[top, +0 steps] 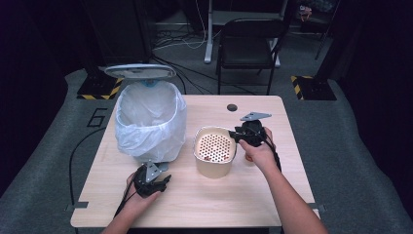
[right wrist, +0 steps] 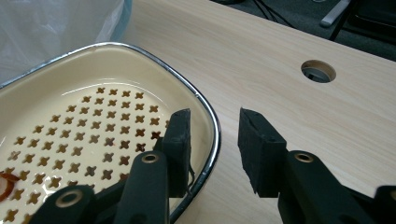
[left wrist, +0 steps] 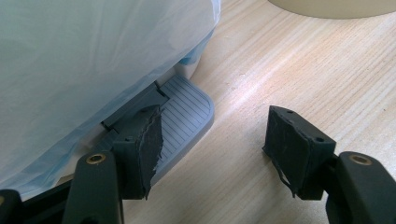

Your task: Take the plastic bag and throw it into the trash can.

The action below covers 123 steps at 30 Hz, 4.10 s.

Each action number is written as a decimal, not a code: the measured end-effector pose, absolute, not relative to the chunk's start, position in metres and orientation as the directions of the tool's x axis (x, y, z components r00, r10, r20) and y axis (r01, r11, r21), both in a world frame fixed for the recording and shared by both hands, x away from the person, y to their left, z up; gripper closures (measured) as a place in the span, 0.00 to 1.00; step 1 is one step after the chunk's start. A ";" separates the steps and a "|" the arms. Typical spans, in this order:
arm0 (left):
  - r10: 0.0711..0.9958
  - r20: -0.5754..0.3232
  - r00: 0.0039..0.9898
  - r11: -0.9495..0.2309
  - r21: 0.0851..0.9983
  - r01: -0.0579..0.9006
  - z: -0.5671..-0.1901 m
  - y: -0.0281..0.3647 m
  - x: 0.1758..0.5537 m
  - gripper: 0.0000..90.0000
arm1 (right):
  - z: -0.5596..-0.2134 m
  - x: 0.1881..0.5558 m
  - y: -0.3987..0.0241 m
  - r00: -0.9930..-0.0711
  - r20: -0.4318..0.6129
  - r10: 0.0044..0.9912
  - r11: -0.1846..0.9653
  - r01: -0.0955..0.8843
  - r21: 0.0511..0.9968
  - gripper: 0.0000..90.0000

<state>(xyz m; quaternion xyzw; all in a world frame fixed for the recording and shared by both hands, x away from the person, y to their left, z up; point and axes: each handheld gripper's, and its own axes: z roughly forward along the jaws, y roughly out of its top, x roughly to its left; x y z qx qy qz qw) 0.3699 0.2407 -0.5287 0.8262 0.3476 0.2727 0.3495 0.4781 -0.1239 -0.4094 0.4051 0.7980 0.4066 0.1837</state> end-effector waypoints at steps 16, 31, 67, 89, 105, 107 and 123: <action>0.765 0.208 0.609 -0.514 0.767 0.384 -0.529 0.241 0.370 0.41 | -0.419 0.482 -0.114 -0.605 0.028 0.796 0.361 0.512 0.779 0.85; 0.765 0.208 0.610 -0.514 0.767 0.384 -0.529 0.241 0.370 0.41 | -0.419 0.475 -0.119 -0.632 0.025 0.775 0.379 0.496 0.781 0.85; 0.765 0.207 0.610 -0.514 0.767 0.384 -0.529 0.241 0.370 0.41 | -0.420 0.424 -0.126 -0.721 0.039 0.692 0.424 0.450 0.786 0.85; 0.765 0.208 0.610 -0.514 0.767 0.383 -0.529 0.241 0.370 0.41 | -0.418 0.417 -0.128 -0.734 0.024 0.679 0.446 0.438 0.780 0.84; 0.767 0.212 0.605 -0.513 0.769 0.381 -0.529 0.240 0.370 0.41 | -0.395 0.404 -0.148 -0.707 0.064 0.704 0.356 0.430 0.830 0.57; 0.768 0.211 0.605 -0.511 0.770 0.382 -0.529 0.240 0.370 0.41 | -0.395 0.403 -0.151 -0.700 0.066 0.711 0.348 0.433 0.831 0.54; 0.764 0.207 0.611 -0.515 0.767 0.384 -0.529 0.241 0.370 0.41 | -0.401 0.414 -0.189 -0.593 0.077 0.801 0.277 0.483 0.831 0.23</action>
